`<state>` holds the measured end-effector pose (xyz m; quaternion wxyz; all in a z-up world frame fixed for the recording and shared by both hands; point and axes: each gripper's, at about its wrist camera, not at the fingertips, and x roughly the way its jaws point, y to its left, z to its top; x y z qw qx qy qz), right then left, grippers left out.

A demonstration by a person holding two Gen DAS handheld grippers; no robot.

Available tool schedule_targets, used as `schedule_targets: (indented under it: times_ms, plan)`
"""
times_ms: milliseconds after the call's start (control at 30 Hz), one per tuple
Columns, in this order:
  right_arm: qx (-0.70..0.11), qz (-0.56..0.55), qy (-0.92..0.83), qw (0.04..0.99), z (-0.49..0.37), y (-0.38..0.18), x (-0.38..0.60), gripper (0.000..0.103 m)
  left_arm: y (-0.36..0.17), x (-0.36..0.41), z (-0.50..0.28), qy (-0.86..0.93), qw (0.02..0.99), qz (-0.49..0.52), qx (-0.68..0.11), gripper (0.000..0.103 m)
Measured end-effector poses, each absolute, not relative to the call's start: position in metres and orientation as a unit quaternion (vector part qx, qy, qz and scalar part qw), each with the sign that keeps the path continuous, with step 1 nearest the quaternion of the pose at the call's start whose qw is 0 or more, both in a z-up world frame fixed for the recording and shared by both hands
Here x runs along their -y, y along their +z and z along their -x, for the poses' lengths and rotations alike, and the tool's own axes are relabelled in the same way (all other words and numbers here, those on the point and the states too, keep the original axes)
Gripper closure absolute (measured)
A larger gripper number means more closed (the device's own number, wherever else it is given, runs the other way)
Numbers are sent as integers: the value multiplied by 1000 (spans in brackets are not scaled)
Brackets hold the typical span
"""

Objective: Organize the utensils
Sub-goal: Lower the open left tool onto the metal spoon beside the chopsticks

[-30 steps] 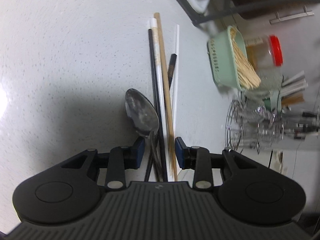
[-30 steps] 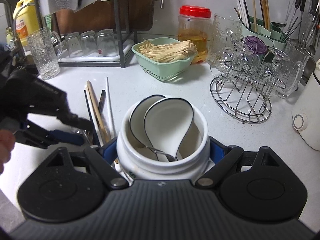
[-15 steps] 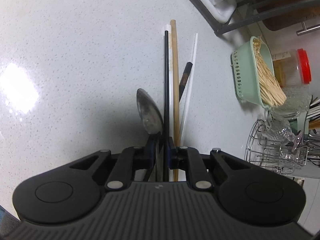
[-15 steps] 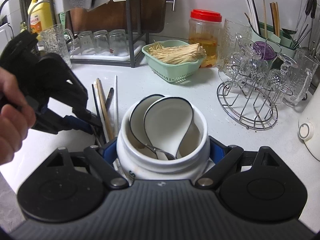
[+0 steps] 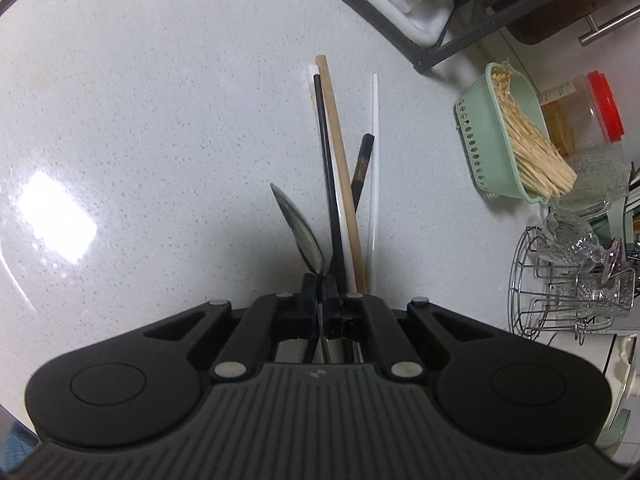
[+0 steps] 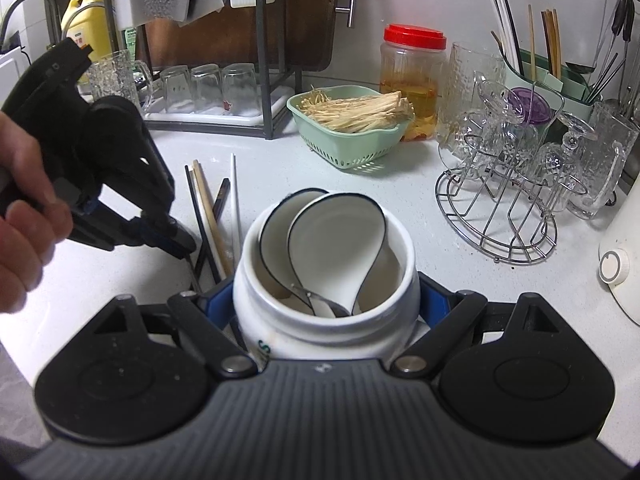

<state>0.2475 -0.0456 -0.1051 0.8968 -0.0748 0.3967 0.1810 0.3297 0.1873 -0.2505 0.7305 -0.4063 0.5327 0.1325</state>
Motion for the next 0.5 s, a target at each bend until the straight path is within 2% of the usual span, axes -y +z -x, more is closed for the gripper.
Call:
schedule_targets:
  times_ms: [500]
  plan:
    - [-405,78,179,893,-260,-105,36,12,-209,-204,-331,99,786,361,-493,100]
